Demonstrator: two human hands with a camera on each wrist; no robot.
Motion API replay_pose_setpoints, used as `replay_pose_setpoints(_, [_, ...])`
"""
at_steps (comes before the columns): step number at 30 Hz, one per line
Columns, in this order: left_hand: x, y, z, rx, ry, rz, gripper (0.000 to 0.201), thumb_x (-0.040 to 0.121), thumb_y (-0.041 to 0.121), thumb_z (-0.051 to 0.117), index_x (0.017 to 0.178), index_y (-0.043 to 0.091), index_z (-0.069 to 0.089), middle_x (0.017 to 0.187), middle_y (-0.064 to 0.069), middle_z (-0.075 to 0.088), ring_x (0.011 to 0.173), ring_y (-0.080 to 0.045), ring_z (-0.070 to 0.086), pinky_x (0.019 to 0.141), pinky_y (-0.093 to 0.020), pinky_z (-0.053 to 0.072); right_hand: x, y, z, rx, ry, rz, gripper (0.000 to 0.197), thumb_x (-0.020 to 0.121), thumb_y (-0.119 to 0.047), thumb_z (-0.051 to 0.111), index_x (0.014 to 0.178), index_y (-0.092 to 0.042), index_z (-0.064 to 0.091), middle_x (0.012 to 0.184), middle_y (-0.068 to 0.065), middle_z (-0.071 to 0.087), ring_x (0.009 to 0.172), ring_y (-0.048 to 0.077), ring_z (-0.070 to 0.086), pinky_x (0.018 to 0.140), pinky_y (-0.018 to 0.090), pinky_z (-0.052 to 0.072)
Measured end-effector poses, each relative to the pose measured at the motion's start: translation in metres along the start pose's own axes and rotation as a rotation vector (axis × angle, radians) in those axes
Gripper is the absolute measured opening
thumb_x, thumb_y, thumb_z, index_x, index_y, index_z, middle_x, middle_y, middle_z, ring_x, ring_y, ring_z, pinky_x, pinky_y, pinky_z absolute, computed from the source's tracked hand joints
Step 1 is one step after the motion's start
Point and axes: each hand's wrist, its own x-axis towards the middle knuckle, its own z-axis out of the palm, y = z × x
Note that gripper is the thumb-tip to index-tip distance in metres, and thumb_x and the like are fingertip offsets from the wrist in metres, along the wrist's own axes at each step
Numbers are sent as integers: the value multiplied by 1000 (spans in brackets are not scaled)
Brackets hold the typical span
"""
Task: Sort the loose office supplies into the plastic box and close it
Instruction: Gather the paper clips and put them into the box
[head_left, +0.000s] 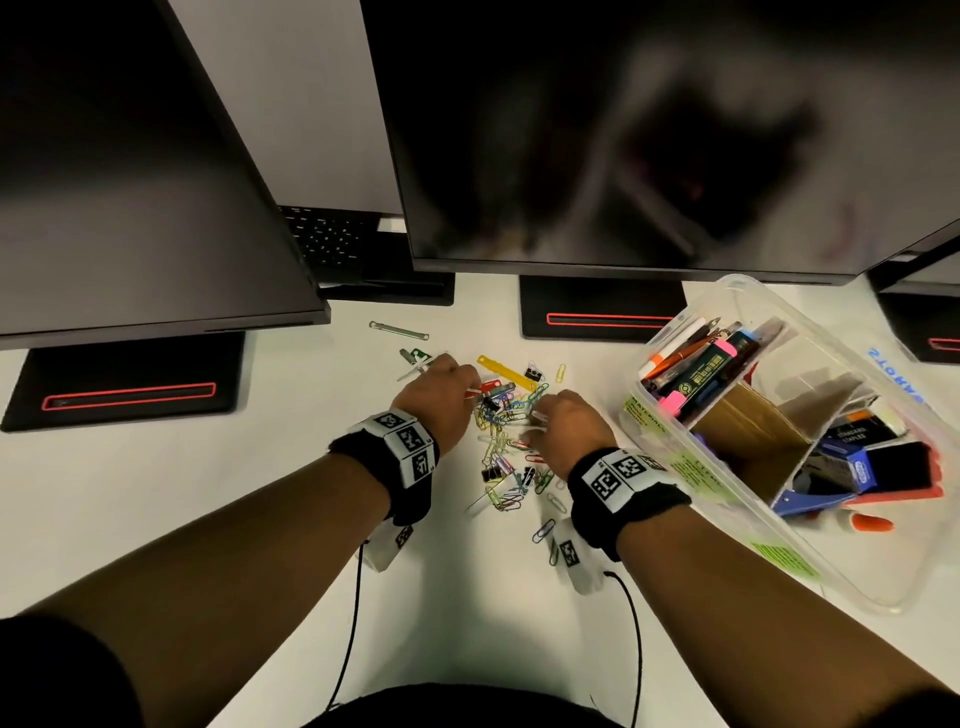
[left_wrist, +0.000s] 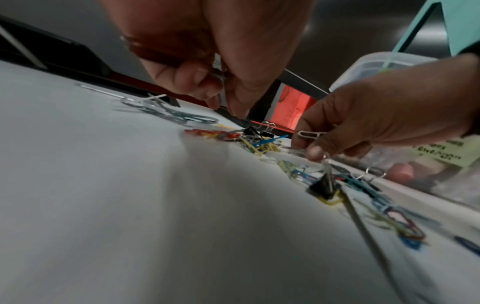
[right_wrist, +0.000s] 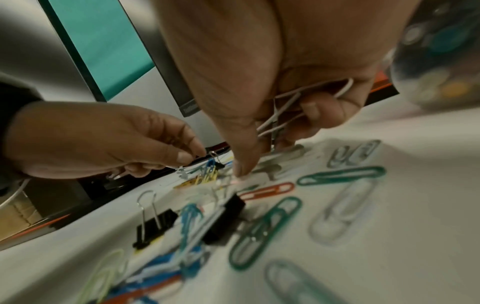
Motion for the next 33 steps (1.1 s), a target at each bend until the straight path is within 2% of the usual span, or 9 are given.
replay_pose_setpoints(4, [13, 2, 0, 128, -99, -5, 38, 95, 23, 50, 131, 14, 45, 132, -7, 40, 118, -28, 52, 99, -38, 45, 2, -3, -1, -94, -53, 0, 24, 88, -25, 58, 107, -10, 62, 114, 13, 62, 105, 32, 58, 86, 33, 48])
replay_pose_setpoints(7, [15, 2, 1, 133, -124, -6, 33, 93, 23, 53, 125, 13, 47, 127, -8, 43, 113, -28, 54, 96, -38, 47, 4, -4, -5, -62, -71, 26, 22, 89, -19, 55, 108, -10, 62, 116, 13, 63, 108, 31, 58, 87, 31, 47])
replay_pose_setpoints(14, [-22, -5, 10, 178, -163, 47, 25, 90, 25, 54, 112, 15, 48, 117, -7, 49, 105, -28, 56, 87, -37, 47, 8, -6, -21, 179, -21, 104, 21, 90, -11, 50, 97, 1, 67, 106, 17, 67, 100, 32, 62, 86, 36, 51])
replay_pose_setpoints(17, [-41, -6, 12, 198, -222, 70, 26, 91, 28, 52, 114, 16, 48, 117, -5, 52, 106, -27, 57, 87, -36, 46, 15, -18, -24, 240, 23, 97, 22, 92, -12, 48, 102, 1, 62, 108, 19, 65, 102, 34, 61, 90, 41, 50])
replay_pose_setpoints(19, [-47, -7, 9, 194, -244, 90, 28, 91, 31, 52, 116, 17, 50, 118, -4, 53, 107, -25, 57, 88, -35, 46, 23, -28, -26, 257, 76, 82, 21, 93, -14, 49, 103, 0, 61, 108, 18, 65, 103, 35, 60, 89, 37, 50])
replay_pose_setpoints(24, [-44, -20, -22, 85, -122, 12, 23, 94, 22, 48, 115, 19, 55, 116, -1, 56, 101, -22, 59, 85, -30, 46, 42, -51, -30, -33, 127, -62, 22, 93, -6, 42, 113, -5, 51, 106, 20, 65, 98, 37, 61, 77, 35, 47])
replay_pose_setpoints(27, [-40, -36, -37, 106, -160, -66, 25, 93, 16, 50, 117, 22, 56, 118, 1, 53, 89, -17, 56, 78, -25, 46, 52, -57, -28, -252, 84, -151, 30, 90, 0, 39, 119, -3, 48, 112, 19, 61, 102, 35, 59, 80, 37, 49])
replay_pose_setpoints(30, [-42, -45, -36, 153, -277, -48, 28, 93, 22, 52, 120, 24, 55, 125, 0, 49, 105, -20, 55, 88, -26, 44, 58, -58, -21, -313, 26, -140, 30, 90, -4, 41, 119, -3, 49, 120, 18, 55, 110, 34, 53, 86, 40, 48])
replay_pose_setpoints(33, [-42, -46, -28, 186, -349, -28, 31, 92, 27, 55, 122, 23, 54, 128, -1, 48, 114, -23, 53, 97, -31, 44, 56, -58, -15, -209, 46, -70, 30, 92, -22, 47, 116, -4, 52, 119, 16, 56, 109, 32, 55, 86, 39, 49])
